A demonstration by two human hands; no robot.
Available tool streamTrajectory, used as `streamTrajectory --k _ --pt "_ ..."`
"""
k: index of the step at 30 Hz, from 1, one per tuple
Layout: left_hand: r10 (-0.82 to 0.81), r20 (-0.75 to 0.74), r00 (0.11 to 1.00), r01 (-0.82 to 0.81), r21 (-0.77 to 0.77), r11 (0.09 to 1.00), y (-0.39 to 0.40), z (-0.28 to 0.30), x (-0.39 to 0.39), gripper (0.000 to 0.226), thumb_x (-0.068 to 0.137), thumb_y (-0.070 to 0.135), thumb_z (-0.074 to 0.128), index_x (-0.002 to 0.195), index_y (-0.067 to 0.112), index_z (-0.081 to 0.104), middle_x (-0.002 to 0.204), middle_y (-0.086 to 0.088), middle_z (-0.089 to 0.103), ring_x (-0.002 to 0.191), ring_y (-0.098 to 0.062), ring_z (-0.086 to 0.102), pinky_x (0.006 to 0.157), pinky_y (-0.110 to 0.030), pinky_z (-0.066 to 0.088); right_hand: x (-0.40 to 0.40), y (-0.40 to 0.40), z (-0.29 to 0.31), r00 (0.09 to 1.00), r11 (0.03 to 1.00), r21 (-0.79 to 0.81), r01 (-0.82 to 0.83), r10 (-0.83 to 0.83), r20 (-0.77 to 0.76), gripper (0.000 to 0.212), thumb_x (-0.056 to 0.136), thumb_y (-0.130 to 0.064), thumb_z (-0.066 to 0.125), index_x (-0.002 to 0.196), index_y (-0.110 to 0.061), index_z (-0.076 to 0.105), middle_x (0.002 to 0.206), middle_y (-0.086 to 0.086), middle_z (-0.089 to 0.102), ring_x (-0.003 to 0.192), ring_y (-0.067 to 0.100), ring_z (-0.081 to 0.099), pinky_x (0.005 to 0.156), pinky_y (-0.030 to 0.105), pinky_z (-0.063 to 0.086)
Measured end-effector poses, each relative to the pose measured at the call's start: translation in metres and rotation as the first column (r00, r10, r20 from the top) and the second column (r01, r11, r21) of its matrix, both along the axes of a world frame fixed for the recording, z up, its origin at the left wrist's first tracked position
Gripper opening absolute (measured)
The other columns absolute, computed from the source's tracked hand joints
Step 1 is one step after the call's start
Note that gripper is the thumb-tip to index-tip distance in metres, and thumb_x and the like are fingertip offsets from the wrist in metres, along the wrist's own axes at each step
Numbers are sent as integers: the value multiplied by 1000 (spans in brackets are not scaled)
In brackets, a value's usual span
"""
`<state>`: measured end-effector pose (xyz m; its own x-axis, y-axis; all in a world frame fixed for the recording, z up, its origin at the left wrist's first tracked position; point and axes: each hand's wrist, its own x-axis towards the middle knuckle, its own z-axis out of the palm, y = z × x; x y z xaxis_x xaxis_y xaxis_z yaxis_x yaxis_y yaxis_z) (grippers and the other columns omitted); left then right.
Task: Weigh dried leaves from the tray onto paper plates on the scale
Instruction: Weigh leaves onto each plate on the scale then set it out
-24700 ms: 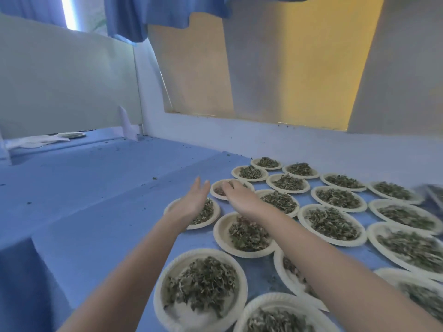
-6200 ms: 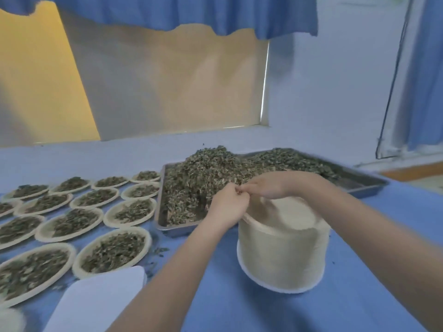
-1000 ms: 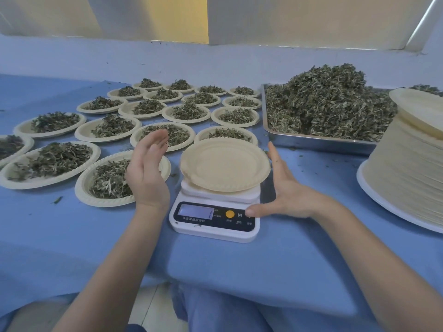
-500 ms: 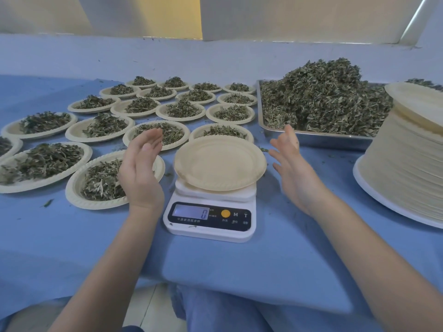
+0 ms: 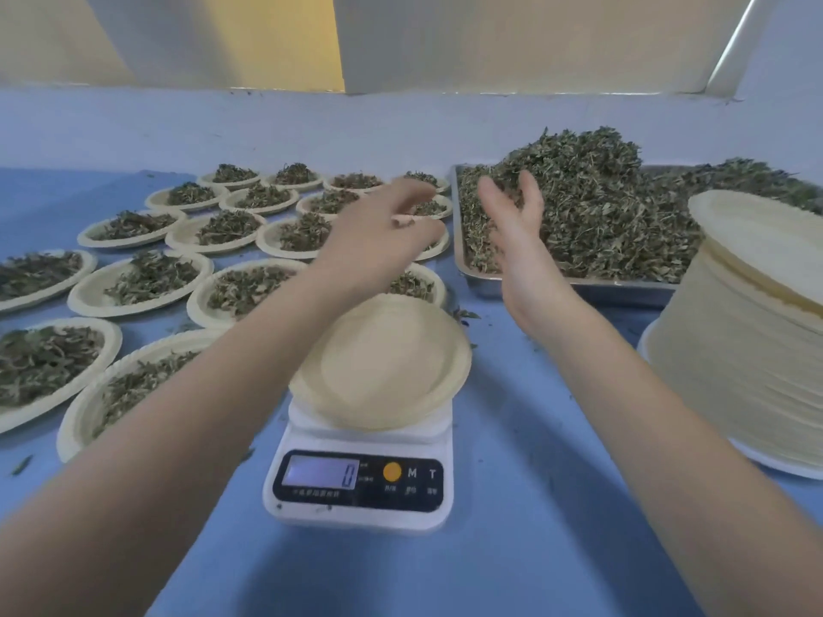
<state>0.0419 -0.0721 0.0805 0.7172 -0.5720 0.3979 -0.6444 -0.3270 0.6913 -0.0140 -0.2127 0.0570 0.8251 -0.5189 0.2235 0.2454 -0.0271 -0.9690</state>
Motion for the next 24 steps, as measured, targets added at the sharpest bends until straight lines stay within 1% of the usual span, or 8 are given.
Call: streamTrajectory --k 2,6,11,14,17,19,22,24 --pt "-5 -5 1000 6 151 989 -29 7 7 44 89 27 55 132 25 52 132 9 55 121 -8 49 93 -21 34 13 -13 2 996 994 -81 67 -72 -51 81 89 -49 57 149 -36 5 156 2 17 142 19 21 109 38 23" --pt "-94 -5 996 91 321 943 -81 9 23 18 89 17 47 107 17 52 89 3 55 85 -17 51 62 -24 36 34 -47 0 942 931 -268 248 -296 -157 80 89 -43 59 150 -31 9 155 8 16 139 25 25 110 41 27" --pt "-165 -18 986 152 501 852 -136 -2 50 35 89 18 47 125 14 50 116 -7 60 105 -26 54 77 -30 41 55 -102 -10 755 715 -632 298 -582 -303 67 90 -43 52 148 -24 25 153 12 18 136 32 29 112 45 27" --pt "-222 0 975 179 592 786 -163 -12 65 42 91 18 47 133 15 48 130 -8 56 113 -25 53 79 -25 38 72 -134 -22 595 616 -771 161 -684 -422 64 90 -44 52 145 -19 32 154 13 16 136 35 27 109 43 27" --pt "-264 29 964 168 704 690 -181 -24 82 47 91 12 45 138 14 44 133 -10 54 111 -25 54 78 -24 38 93 -158 -32 510 713 -701 32 -614 -602 66 90 -47 51 145 -17 32 151 15 19 135 37 26 108 43 28" --pt "-251 0 968 163 761 628 -187 -30 92 50 91 13 46 141 10 38 134 -14 52 112 -27 53 82 -28 42 104 -167 -38 478 740 -668 -79 -560 -677 71 89 -53 50 147 -18 28 152 15 19 137 39 23 109 45 26" --pt "-206 2 978 127 782 611 -190 -37 103 49 92 14 49 137 -1 36 132 -20 51 119 -34 51 85 -31 42 113 -167 -48 433 642 -648 -410 -488 -758 68 89 -60 46 146 -24 34 150 16 30 134 38 32 109 43 31" --pt "-183 -23 983 136 760 635 -191 -37 107 49 92 12 50 135 -3 34 128 -22 53 115 -34 52 77 -30 39 117 -169 -47 483 583 -649 -488 -439 -758 56 90 -55 49 136 -24 49 135 11 51 113 30 52 91 33 43"
